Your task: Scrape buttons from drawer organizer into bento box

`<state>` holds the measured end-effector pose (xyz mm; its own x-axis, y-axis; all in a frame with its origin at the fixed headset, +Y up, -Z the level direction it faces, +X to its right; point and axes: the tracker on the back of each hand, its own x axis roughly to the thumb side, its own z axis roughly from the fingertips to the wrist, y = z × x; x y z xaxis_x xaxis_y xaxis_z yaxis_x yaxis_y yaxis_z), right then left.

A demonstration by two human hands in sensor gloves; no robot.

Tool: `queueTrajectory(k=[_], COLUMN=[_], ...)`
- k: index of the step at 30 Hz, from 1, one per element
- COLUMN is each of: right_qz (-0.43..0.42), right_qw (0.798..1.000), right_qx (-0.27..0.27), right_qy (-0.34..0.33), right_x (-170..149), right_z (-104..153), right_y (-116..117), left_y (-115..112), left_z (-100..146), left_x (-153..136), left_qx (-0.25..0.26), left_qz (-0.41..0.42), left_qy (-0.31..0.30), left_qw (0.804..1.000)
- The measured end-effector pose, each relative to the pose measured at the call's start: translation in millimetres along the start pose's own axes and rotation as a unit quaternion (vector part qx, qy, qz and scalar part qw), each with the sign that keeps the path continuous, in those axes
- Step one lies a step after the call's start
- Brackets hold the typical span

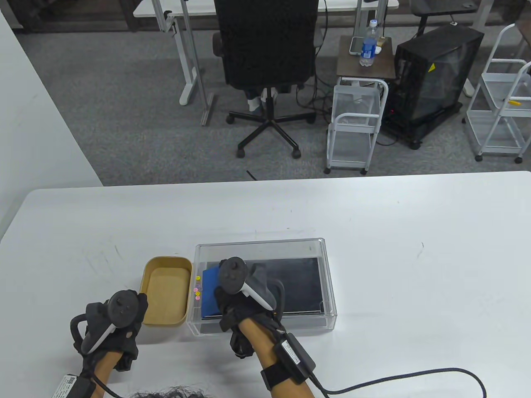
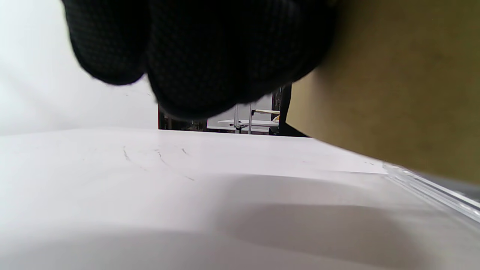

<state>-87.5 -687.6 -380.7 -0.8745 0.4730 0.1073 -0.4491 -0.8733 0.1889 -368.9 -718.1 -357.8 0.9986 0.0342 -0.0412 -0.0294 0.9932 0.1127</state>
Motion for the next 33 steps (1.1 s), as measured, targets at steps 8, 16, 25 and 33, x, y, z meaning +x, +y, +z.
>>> queueTrajectory(k=[8, 16, 25, 33], right_qz=[-0.004, -0.003, -0.010, -0.020], right_qw=[1.000, 1.000, 1.000, 0.999], right_qx=[-0.004, -0.017, -0.025, -0.036], right_qy=[-0.003, 0.005, -0.004, -0.013], right_x=[6.5, 11.9, 14.3, 15.6], right_z=[0.8, 2.5, 3.2, 5.1], right_y=[5.3, 8.8, 9.2, 4.7], left_y=[0.1, 0.7, 1.5, 2.2], left_z=[0.9, 1.8, 2.4, 2.0], left_x=[0.4, 1.4, 2.4, -0.1], left_qx=[0.010, 0.011, 0.010, 0.009], left_qz=[-0.001, -0.003, -0.004, -0.001], left_qy=[-0.002, -0.002, -0.001, 0.010], left_qw=[1.000, 1.000, 1.000, 1.000])
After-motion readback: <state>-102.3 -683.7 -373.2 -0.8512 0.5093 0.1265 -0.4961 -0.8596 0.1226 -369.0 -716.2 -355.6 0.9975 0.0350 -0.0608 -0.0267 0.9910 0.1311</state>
